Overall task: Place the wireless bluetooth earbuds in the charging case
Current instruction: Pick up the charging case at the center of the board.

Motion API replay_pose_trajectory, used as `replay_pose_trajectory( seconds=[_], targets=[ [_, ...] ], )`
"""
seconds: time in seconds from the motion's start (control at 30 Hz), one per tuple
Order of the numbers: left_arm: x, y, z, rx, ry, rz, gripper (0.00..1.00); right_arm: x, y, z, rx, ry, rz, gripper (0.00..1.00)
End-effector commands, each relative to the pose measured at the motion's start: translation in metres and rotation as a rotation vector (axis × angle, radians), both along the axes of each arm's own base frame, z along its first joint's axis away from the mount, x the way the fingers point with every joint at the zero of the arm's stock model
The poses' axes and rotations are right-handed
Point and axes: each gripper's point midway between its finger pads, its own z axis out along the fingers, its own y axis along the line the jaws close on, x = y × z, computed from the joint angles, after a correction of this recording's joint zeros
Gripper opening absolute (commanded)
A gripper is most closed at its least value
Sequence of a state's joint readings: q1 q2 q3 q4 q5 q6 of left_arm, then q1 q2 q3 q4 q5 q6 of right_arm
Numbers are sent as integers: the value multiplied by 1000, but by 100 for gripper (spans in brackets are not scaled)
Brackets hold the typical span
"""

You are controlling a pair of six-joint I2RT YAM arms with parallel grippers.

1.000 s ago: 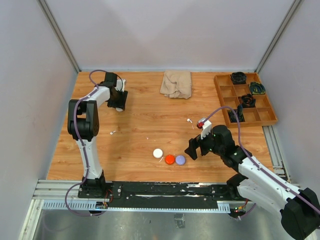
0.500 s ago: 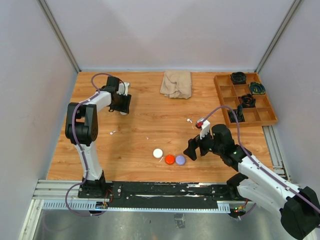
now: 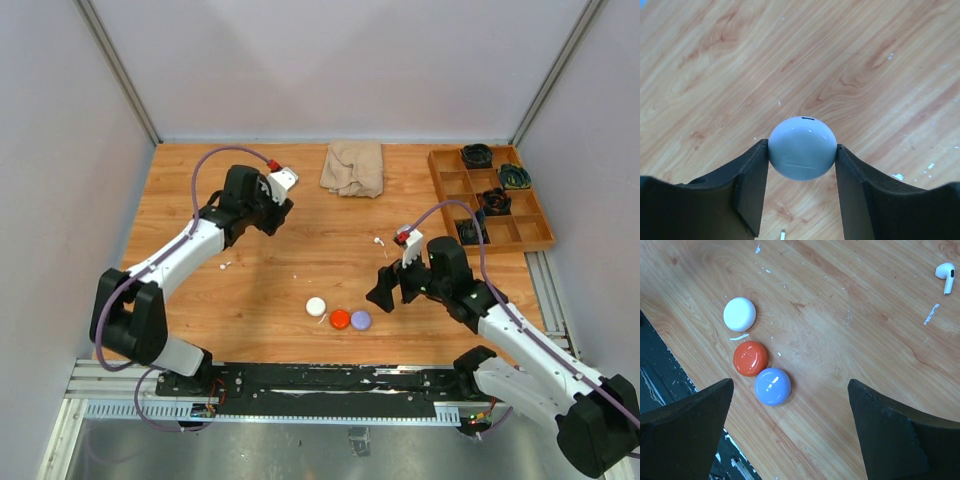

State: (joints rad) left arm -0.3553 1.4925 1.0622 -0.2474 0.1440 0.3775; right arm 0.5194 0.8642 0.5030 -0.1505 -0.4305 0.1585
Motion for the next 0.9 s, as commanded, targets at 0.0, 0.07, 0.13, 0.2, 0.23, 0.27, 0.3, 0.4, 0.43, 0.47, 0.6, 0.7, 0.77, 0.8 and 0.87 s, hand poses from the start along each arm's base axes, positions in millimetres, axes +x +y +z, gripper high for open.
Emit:
replay_pose_trajectory(
  seconds=[0.0, 0.07, 0.13, 0.2, 0.23, 0.27, 0.3, 0.4, 0.43, 0.47, 0.6, 0.7, 0.77, 0.8, 0.87],
  targets=[
    [-15, -23, 32, 21, -176, -163, 38, 6, 0, 23, 37, -2, -4, 99],
    [-27, -32, 41, 38, -231, -222, 38, 8, 1, 29, 48, -2, 1, 98],
    [-38, -41, 50, 49, -280, -282, 38, 11, 3, 35, 56, -4, 8, 99],
    [-49, -50, 58, 63, -331, -350, 35, 12, 5, 41, 61, -6, 16, 99],
    [-55, -55, 62, 72, -355, -378, 34, 13, 7, 44, 66, -7, 21, 99],
    [-60, -60, 66, 87, -383, -409, 33, 14, 8, 48, 72, -9, 28, 99],
    [-65, -64, 69, 102, -407, -430, 32, 14, 10, 52, 80, -11, 35, 99],
    [-80, -83, 81, 134, -475, -504, 32, 17, 16, 65, 104, -20, 54, 100],
    [-85, -88, 83, 148, -492, -529, 33, 17, 18, 69, 112, -21, 63, 100],
    [-89, -93, 85, 168, -510, -555, 33, 17, 20, 74, 120, -25, 75, 100],
    [-105, -113, 93, 252, -576, -638, 33, 18, 25, 90, 131, -37, 113, 98],
    [-117, -127, 99, 287, -615, -695, 33, 18, 28, 100, 137, -44, 138, 95],
    [-124, -135, 101, 314, -637, -728, 33, 17, 30, 104, 147, -46, 153, 93],
    [-126, -139, 101, 326, -645, -743, 33, 17, 32, 106, 151, -45, 160, 92],
    [-134, -147, 103, 336, -667, -776, 33, 17, 34, 110, 162, -43, 169, 89]
  ],
)
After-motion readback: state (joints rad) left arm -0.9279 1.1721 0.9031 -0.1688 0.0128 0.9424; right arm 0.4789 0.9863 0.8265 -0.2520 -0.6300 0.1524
